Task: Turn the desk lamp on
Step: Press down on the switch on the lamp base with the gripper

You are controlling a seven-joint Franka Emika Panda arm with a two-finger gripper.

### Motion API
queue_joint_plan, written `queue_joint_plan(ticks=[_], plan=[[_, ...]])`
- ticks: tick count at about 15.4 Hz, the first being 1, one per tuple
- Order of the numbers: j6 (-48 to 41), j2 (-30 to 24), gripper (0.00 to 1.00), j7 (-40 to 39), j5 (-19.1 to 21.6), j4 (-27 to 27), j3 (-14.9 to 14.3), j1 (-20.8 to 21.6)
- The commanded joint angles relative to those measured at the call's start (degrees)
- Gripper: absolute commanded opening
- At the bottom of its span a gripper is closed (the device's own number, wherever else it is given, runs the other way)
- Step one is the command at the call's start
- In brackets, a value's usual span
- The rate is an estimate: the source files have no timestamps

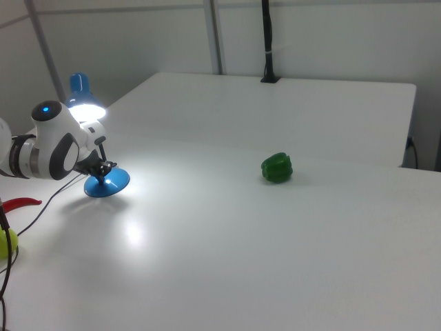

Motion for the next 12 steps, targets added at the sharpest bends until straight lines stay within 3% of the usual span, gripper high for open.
queue_joint_plan(ticks=[1,12], plan=[[2.0,2.1,0.00,-0.4,-0.2,0.4,-0.1,0.7],[1.0,-1.3,0.00,0.1,0.0,-0.8,0.0,0.4]])
